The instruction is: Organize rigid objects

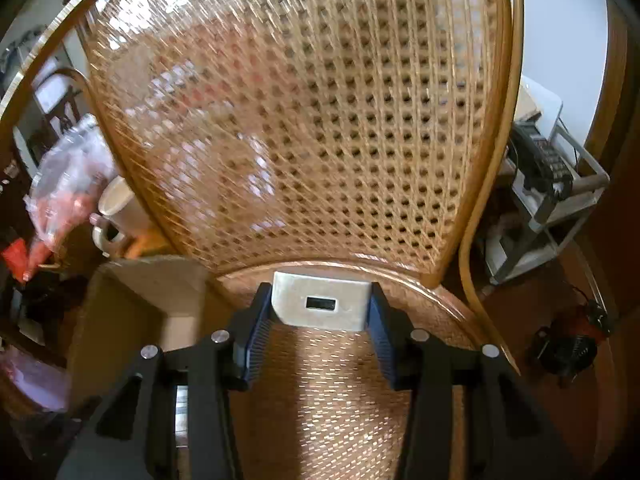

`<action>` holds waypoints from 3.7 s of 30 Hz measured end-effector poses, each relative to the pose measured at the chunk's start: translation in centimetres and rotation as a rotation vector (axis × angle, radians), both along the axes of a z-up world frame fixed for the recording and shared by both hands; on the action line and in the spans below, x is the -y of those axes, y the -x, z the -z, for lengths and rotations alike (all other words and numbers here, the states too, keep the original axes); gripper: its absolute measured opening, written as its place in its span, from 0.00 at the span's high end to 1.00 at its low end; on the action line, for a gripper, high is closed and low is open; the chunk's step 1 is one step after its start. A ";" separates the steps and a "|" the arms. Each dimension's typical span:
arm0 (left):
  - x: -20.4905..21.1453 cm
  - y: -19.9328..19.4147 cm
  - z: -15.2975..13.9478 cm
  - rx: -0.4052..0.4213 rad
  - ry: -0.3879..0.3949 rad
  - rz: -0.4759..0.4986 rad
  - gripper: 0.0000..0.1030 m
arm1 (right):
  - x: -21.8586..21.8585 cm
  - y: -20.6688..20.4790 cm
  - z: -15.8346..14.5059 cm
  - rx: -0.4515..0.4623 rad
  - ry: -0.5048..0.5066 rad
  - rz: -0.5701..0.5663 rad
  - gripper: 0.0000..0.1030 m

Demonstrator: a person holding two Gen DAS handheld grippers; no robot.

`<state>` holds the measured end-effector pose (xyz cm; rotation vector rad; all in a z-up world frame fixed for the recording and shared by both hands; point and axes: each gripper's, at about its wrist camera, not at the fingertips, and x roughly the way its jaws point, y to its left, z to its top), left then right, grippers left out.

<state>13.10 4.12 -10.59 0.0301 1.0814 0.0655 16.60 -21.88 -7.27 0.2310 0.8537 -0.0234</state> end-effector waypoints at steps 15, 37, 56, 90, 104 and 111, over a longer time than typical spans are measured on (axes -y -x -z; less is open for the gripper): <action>-0.2 0.1 0.0 -0.001 0.006 -0.006 0.95 | -9.8 2.1 -0.9 -0.014 -0.006 -0.297 0.52; 0.1 0.0 -0.1 -0.002 -0.011 0.002 0.95 | -13.3 3.3 0.5 -0.041 0.169 -0.400 0.51; 1.6 3.6 -4.4 0.144 -0.051 0.041 0.85 | -9.2 7.4 -3.8 -0.018 0.062 -0.328 0.00; 2.3 16.3 -10.7 0.550 -0.046 0.094 0.00 | -2.9 22.7 -6.9 0.335 0.175 -0.079 0.00; 0.5 17.8 -9.9 0.567 -0.038 0.048 0.00 | -2.7 25.0 -4.9 0.325 0.158 -0.075 0.00; 0.5 17.6 -9.7 0.553 -0.039 0.050 0.00 | -2.2 24.7 -4.6 0.308 0.161 -0.063 0.00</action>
